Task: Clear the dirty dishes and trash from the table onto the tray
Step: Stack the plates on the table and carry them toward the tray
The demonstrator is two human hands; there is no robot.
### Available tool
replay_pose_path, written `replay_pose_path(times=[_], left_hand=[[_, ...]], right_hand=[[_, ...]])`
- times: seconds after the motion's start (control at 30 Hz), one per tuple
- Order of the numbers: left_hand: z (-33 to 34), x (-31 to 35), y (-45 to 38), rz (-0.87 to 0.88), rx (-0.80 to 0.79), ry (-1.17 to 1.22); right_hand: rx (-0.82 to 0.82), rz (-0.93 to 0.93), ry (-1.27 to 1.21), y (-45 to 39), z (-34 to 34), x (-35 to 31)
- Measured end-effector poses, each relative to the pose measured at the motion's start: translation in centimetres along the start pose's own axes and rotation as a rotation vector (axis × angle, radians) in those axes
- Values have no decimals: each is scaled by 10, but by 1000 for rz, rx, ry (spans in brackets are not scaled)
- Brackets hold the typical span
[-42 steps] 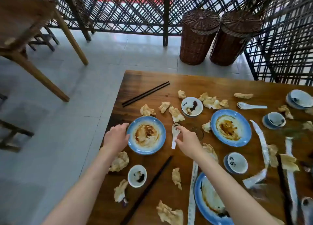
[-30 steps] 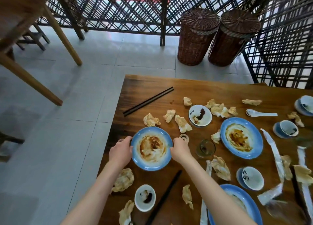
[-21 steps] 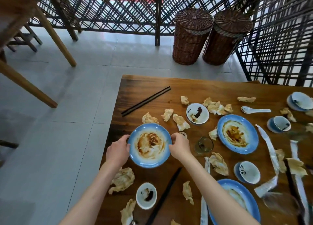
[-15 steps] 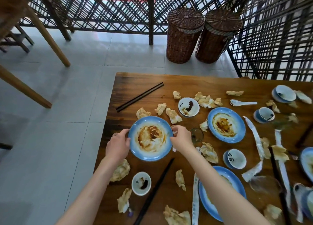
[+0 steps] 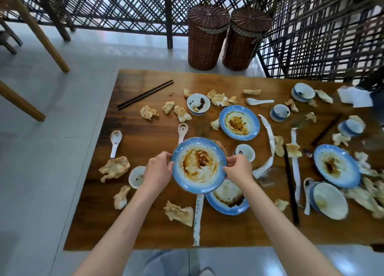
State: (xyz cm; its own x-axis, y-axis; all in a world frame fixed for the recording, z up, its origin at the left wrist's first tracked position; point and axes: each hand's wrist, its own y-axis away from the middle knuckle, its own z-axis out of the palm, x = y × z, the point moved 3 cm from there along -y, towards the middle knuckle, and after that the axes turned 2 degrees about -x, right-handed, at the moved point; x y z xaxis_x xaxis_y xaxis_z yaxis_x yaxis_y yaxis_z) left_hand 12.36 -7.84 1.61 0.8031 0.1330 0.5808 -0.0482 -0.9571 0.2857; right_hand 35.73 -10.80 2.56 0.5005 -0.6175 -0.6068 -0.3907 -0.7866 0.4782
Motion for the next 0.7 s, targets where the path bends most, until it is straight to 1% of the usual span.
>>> replay_pose_path(times=[0.1, 0.2, 0.37, 0.53, 0.7], left_hand=[[34, 11, 27, -26, -4, 30], [65, 19, 46, -56, -27, 57], [100, 32, 61, -101, -21, 69], [119, 41, 60, -155, 38, 111], [125, 46, 55, -164, 115, 134]], right_hand=[[0, 29, 8, 8, -15, 41], [30, 40, 73, 12, -27, 73], [33, 72, 89, 14, -38, 113], [51, 87, 70, 5, -37, 134], [64, 63, 64, -1, -31, 135]])
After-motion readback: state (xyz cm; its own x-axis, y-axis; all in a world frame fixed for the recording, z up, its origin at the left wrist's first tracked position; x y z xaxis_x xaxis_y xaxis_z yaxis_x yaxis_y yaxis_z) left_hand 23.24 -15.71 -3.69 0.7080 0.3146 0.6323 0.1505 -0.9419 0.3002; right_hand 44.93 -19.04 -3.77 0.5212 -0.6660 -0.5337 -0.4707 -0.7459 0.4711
